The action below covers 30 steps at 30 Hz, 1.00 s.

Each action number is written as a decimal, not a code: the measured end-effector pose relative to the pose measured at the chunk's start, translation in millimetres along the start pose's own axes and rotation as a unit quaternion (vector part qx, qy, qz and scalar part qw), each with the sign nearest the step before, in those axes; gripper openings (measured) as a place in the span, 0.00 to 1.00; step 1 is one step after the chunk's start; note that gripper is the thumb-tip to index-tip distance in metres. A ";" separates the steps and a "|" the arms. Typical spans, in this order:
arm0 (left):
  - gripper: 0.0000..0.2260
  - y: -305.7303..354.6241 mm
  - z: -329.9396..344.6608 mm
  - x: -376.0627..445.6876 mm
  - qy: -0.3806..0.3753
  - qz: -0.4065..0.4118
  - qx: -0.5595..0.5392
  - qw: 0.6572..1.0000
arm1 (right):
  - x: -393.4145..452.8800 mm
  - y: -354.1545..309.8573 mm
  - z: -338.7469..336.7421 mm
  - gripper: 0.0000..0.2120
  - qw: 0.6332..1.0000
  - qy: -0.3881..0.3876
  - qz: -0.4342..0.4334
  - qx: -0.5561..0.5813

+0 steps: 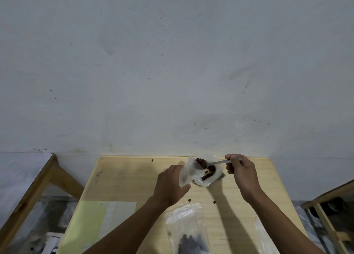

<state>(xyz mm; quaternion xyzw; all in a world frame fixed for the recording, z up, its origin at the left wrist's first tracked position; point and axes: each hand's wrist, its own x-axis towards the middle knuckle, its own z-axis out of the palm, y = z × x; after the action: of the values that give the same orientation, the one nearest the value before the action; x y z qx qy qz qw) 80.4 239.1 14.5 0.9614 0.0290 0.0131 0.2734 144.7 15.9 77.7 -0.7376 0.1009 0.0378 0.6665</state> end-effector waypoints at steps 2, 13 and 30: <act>0.31 0.1 -2.3 -1.0 0.003 -0.001 -0.004 1.000 | -4.9 -3.4 3.2 0.11 1.000 -0.015 -0.017 -0.015; 0.30 1.0 -8.2 -9.1 0.003 -0.008 -0.044 0.999 | -17.4 -15.3 5.3 0.10 0.989 -0.055 -0.120 -0.068; 0.27 -17.8 -4.7 -55.6 0.008 -0.107 -0.149 0.983 | -29.1 114.3 -45.0 0.13 0.982 0.030 0.185 0.024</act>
<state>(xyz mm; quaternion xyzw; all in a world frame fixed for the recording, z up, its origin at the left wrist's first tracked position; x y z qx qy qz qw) 23.8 253.1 8.6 0.9010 0.1321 -0.0043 0.4131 90.0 -36.2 -23.3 -0.6907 0.2561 0.1357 0.6625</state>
